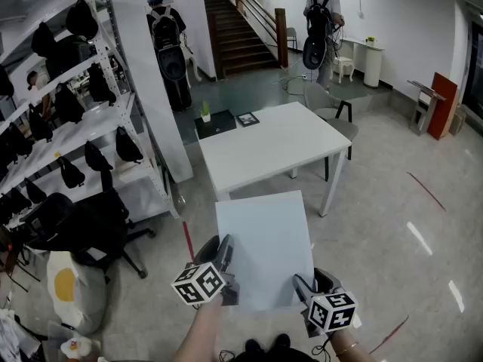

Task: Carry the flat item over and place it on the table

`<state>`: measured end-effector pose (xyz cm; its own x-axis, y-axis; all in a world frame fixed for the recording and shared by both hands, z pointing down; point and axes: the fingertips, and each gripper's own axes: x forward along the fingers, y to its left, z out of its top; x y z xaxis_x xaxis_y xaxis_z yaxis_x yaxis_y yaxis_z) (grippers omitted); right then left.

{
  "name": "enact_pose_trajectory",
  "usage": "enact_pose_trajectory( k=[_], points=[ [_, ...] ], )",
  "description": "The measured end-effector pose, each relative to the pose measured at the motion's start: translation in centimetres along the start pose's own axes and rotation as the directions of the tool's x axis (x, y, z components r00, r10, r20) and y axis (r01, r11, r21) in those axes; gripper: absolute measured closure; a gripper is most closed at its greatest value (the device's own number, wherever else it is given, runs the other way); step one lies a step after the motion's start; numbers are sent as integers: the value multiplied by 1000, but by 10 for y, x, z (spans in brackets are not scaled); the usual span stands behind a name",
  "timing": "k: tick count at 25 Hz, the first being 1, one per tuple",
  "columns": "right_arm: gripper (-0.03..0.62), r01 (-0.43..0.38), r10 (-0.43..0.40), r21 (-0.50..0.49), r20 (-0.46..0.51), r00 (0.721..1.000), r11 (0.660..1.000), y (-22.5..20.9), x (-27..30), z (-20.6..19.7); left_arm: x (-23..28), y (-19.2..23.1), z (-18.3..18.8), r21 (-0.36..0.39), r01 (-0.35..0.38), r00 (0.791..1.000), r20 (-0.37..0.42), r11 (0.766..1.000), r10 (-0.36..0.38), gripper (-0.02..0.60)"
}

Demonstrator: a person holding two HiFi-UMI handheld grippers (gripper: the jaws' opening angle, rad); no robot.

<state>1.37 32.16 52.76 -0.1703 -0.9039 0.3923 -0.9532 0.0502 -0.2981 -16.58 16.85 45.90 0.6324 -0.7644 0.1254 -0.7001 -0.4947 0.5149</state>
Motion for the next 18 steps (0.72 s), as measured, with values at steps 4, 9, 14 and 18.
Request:
enact_pose_trajectory(
  k=[4, 9, 14, 18],
  points=[
    [352, -1, 1, 2, 3, 1000, 1000, -3, 2, 1, 3, -1, 0, 6, -1, 1000, 3, 1000, 1, 406],
    [349, -7, 7, 7, 23, 1000, 1000, -12, 3, 7, 9, -8, 1, 8, -1, 1000, 11, 1000, 1, 407],
    [348, -22, 22, 5, 34, 999, 1000, -19, 7, 13, 15, -13, 4, 14, -7, 1000, 25, 1000, 6, 408],
    [347, -39, 40, -6, 44, 998, 999, -23, 7, 19, 15, -18, 6, 11, -17, 999, 38, 1000, 16, 410]
  ],
)
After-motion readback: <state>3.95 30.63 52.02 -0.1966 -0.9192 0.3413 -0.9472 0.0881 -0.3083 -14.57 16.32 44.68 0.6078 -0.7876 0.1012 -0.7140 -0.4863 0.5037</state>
